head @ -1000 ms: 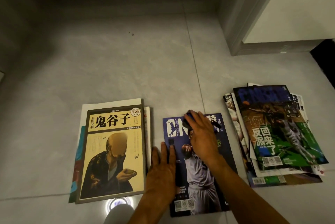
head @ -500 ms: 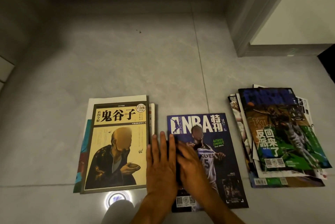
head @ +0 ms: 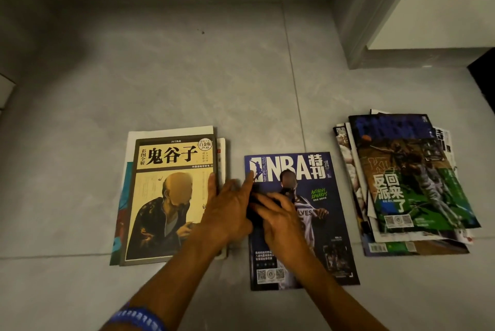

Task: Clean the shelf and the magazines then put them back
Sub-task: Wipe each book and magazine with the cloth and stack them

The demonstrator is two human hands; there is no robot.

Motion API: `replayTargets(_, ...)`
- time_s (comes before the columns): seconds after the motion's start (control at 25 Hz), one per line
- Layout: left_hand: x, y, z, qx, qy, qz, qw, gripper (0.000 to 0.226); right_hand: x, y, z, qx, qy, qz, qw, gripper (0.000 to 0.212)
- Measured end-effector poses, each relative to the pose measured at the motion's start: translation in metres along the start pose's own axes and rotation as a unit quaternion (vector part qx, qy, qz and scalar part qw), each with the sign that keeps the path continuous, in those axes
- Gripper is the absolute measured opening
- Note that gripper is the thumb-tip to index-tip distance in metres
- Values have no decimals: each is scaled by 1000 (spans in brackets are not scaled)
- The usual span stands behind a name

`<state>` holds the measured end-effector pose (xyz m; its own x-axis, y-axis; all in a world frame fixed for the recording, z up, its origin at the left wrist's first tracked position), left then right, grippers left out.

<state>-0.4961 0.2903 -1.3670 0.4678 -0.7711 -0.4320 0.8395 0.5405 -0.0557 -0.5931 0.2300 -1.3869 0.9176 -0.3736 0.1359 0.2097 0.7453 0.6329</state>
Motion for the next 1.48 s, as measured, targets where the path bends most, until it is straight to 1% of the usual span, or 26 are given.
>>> replayTargets(0.08,6,2,9,-6,-2,-20,1000,92,-40,10,-7,2,2,15,1000,41)
replayTargets(0.2,8,-11,9,56,-16,-67,996,67,-108,14,-23,-1,-8,65,998,33)
replayTargets(0.28,10,-17,5,60,-27,-73,995,61,-126,14,-22,22,2,91,996,31)
replayTargets(0.32,12,-16,4,52,-31,-71,996,61,-119,10,-21,29,11,100,995,29)
replayTargets(0.36,13,-16,4,46,-36,-71,996,61,-102,5,-17,30,21,92,995,33)
replayTargets(0.4,13,-15,4,44,-40,-73,996,61,-77,-3,-12,23,20,62,998,41)
replayTargets(0.44,12,-15,2,42,-45,-75,995,61,-50,-13,-4,19,4,11,1000,44)
replayTargets(0.48,11,-13,1,41,-44,-75,995,61,-28,-20,2,21,-18,-38,999,44)
replayTargets(0.52,11,-11,0,40,-38,-74,996,61,-16,-22,5,27,-34,-63,997,42)
replayTargets(0.56,10,-10,-1,41,-28,-73,996,62,-17,-18,4,30,-35,-64,997,40)
replayTargets(0.68,10,-9,-1,48,-8,-68,996,65,-79,0,-10,32,7,11,999,37)
replayTargets(0.76,10,-10,0,53,-13,-66,996,63,-125,3,-11,26,16,81,996,26)
replayTargets(0.8,10,-11,1,52,-20,-65,996,60,-132,4,-10,25,25,104,994,24)
replayTargets(0.84,10,-11,2,49,-25,-64,996,57,-128,3,-9,21,33,120,992,25)
replayTargets(0.92,11,-9,1,40,-28,-59,997,54,-98,-2,-3,6,46,120,992,42)
replayTargets(1.0,12,-10,0,24,-23,-57,998,58,-51,-24,11,2,11,51,999,52)
replayTargets(1.04,11,-10,0,13,-19,-55,998,63,-24,-41,18,17,-17,-13,1000,52)
replayTargets(1.12,10,-9,1,-13,-23,-42,999,80,25,-69,25,56,-74,-171,981,51)
replayTargets(1.16,10,-8,3,-23,-27,-29,999,91,46,-71,23,64,-90,-219,969,52)
replayTargets(1.2,9,-6,4,-24,-32,-18,999,101,65,-62,19,53,-96,-215,970,53)
replayTargets(1.24,8,-6,3,-11,-32,-15,999,109,79,-47,12,29,-78,-156,984,53)
replayTargets(1.28,6,-8,1,14,-27,-18,999,113,84,-35,6,-2,-46,-76,996,53)
replayTargets(1.32,4,-11,-3,38,-19,-23,999,116,85,-34,6,-17,-15,-16,1000,52)
replayTargets(1.36,3,-13,-6,53,-10,-23,998,118,82,-44,17,-21,-2,6,1000,52)
replayTargets(1.4,2,-14,-9,59,-1,-20,998,119,77,-62,31,-23,-10,-10,1000,52)
replayTargets(1.48,4,-14,-12,57,5,-18,998,120,63,-106,67,-33,-73,-91,993,52)
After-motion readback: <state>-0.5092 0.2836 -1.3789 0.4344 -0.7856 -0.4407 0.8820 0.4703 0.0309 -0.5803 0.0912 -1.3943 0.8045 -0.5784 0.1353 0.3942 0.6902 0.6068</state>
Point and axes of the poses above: each hand's wrist, its own x-axis towards the middle knuckle, its own z-axis out of the back of the hand, y = z × x, the point moved 7 cm from there along x, towards the middle knuckle, and after that the axes turned 9 degrees about x, right-handed, at the moved point
